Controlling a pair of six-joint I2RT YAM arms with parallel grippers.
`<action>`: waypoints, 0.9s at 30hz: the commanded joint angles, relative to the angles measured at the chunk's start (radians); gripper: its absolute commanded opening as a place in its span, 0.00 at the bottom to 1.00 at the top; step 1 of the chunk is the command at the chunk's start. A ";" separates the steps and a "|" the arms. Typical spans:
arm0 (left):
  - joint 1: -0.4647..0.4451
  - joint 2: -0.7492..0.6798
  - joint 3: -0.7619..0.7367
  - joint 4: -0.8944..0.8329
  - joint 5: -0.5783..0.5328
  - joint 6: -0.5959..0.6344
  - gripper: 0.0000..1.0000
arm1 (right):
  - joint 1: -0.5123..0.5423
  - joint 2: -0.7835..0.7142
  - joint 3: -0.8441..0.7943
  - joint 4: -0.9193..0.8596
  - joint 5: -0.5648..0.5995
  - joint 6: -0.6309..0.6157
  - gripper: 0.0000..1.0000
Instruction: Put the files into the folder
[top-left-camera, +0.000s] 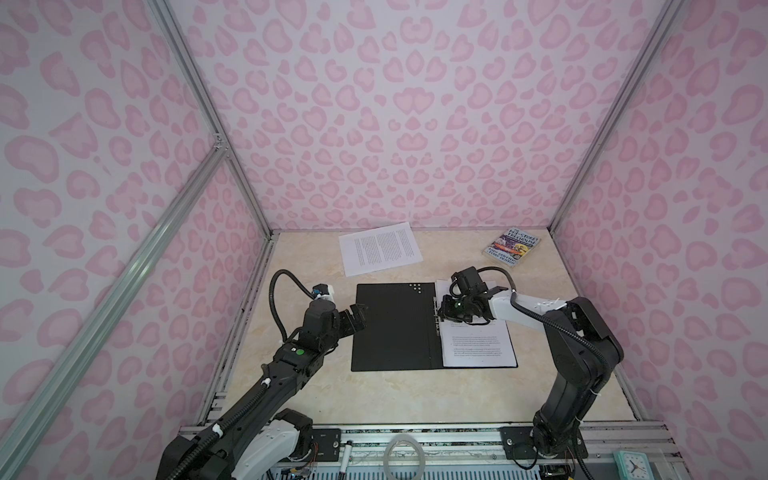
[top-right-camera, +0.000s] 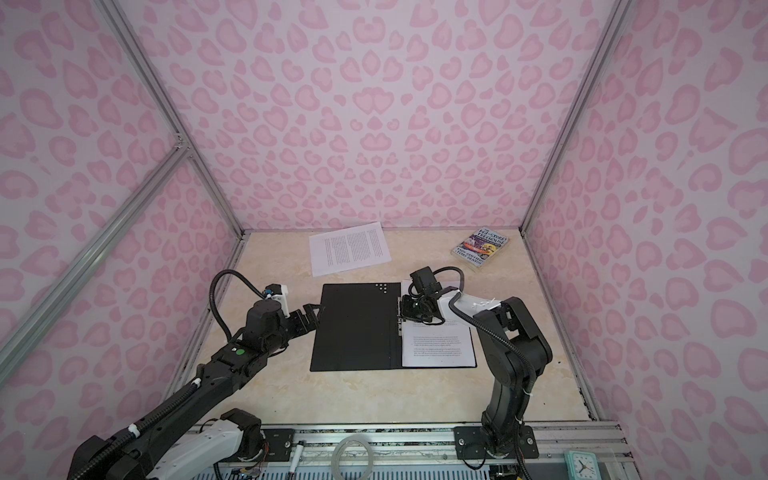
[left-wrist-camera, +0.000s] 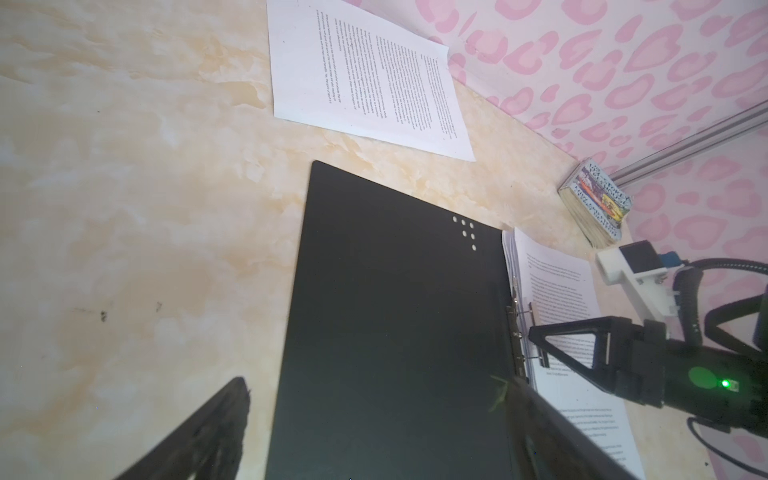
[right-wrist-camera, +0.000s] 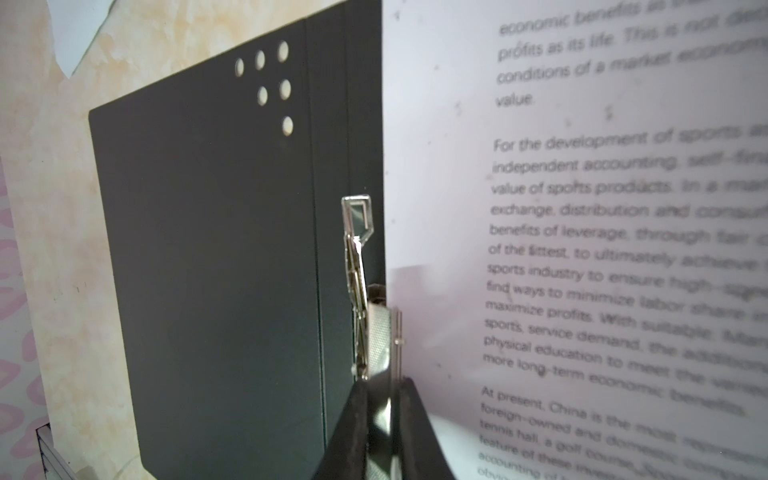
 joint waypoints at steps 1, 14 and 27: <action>0.013 0.026 0.044 0.011 0.017 -0.046 0.97 | 0.000 0.006 -0.010 0.044 -0.019 -0.009 0.24; 0.179 0.396 0.368 0.004 0.082 -0.069 0.97 | -0.029 -0.025 0.077 0.014 -0.004 -0.100 0.56; 0.257 1.130 1.043 -0.161 0.451 0.152 0.99 | -0.043 0.031 0.156 0.051 -0.071 -0.140 0.65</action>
